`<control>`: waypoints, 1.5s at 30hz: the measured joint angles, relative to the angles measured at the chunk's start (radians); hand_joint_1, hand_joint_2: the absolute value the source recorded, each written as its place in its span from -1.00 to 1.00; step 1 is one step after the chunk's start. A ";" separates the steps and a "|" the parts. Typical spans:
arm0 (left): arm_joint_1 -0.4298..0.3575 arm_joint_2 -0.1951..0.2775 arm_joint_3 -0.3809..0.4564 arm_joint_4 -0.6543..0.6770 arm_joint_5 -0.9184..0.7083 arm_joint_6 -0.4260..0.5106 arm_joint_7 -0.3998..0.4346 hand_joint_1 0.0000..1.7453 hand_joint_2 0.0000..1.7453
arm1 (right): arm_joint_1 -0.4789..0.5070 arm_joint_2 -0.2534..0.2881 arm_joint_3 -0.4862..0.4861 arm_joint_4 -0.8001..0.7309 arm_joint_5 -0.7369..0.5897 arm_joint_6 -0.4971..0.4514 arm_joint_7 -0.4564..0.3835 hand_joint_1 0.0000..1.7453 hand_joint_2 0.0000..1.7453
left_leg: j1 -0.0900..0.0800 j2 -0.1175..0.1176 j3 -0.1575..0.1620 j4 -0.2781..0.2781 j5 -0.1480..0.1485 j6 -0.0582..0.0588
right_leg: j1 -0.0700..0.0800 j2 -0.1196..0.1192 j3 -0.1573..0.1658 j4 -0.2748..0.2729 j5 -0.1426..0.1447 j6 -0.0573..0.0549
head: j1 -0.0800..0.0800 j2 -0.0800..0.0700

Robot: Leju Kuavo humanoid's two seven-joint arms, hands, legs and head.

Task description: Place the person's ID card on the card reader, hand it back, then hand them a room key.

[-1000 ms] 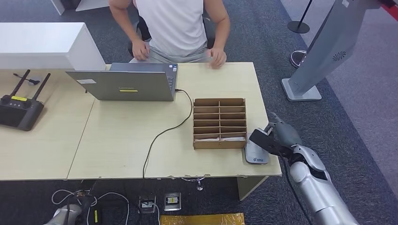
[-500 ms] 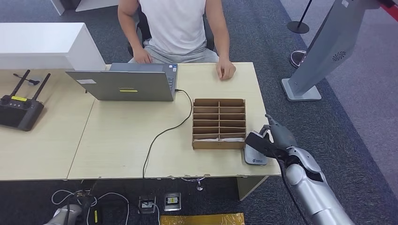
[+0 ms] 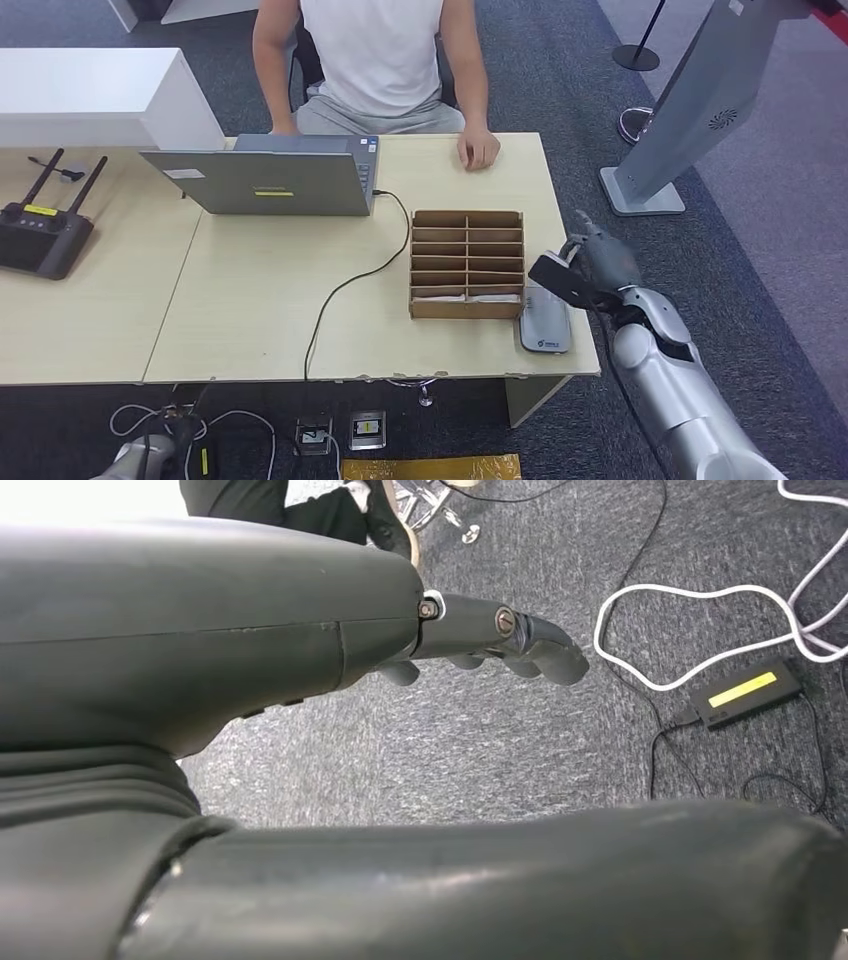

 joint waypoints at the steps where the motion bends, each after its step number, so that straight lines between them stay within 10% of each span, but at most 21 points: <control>1: -0.001 -0.001 -0.001 0.000 -0.002 0.000 0.000 -1.00 -1.00 | -0.025 -0.001 -0.004 0.006 0.001 -0.014 -0.008 1.00 1.00 | 0.000 0.000 0.000 0.000 0.000 0.000 | 0.000 0.000 0.000 0.000 0.000 0.000 | 0.000 0.000; 12: -0.038 -0.028 -0.044 0.000 -0.039 -0.014 0.000 -1.00 -1.00 | -0.471 0.033 -0.023 0.175 0.051 -0.067 -0.114 1.00 1.00 | 0.000 0.000 -0.002 0.000 0.000 0.000 | 0.000 0.001 -0.002 0.000 0.001 0.000 | 0.000 0.000; 28: -0.052 -0.052 -0.073 0.000 -0.056 -0.027 0.003 -1.00 -1.00 | -0.659 0.291 0.087 0.463 0.258 -0.002 -0.052 1.00 1.00 | 0.002 -0.002 -0.005 0.000 0.001 -0.001 | 0.002 -0.003 -0.004 0.001 0.000 -0.001 | 0.000 0.000; 45: -0.052 -0.050 -0.088 0.000 -0.056 -0.027 0.008 -1.00 -1.00 | -0.713 0.363 0.149 0.615 0.278 0.014 0.001 1.00 1.00 | 0.001 -0.002 -0.005 0.000 0.001 -0.001 | 0.001 -0.002 -0.004 0.000 0.000 -0.001 | 0.000 0.000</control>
